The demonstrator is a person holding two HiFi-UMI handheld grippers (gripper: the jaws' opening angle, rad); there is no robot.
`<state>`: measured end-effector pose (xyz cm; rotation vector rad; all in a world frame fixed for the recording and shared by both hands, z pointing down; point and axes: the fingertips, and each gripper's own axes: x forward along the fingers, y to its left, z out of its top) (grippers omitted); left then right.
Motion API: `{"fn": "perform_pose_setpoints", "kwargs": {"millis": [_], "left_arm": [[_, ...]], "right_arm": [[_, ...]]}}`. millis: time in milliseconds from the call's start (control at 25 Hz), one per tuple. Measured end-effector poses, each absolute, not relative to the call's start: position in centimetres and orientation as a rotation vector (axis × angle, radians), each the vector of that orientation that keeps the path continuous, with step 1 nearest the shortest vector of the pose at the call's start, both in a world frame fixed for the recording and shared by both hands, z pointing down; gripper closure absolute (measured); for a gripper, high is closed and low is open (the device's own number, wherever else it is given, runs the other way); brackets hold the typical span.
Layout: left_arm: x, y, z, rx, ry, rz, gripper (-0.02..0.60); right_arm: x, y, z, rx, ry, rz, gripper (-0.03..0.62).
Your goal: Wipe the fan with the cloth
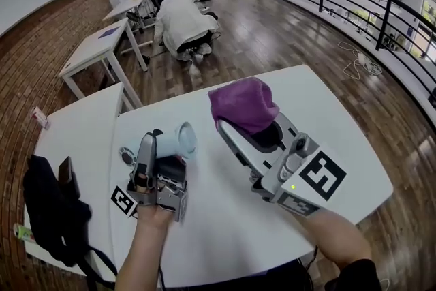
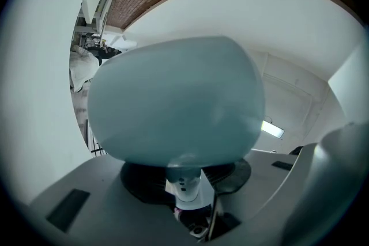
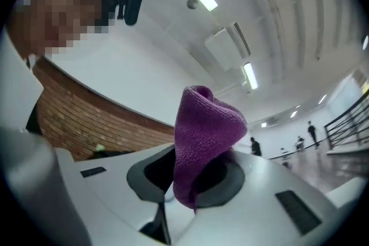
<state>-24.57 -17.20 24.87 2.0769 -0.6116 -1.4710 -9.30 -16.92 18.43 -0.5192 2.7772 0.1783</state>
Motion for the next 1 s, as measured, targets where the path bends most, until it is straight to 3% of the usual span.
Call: {"fn": "perform_pose_setpoints", "kwargs": {"millis": [280,600,720,1000], "left_arm": [[-24.1,-17.0,25.0,2.084,-0.591,-1.469,0.428],[-24.8,-16.9,24.5,2.082,-0.576,-1.51,0.428],[-24.7,-16.8,24.5,2.095,-0.593,-1.507,0.428],[-24.9,-17.0,24.9,2.095,-0.625,-1.488,0.428]], "right_arm": [[-14.2,-13.8,21.7,-0.101,2.874,-0.19,0.525],[-12.7,-21.6,27.7,-0.647,3.057,-0.293,0.525],[-11.2,-22.6,26.9,-0.612,2.972,-0.416,0.525],[-12.3,-14.0,19.9,-0.087,2.804,-0.134,0.525]]}}
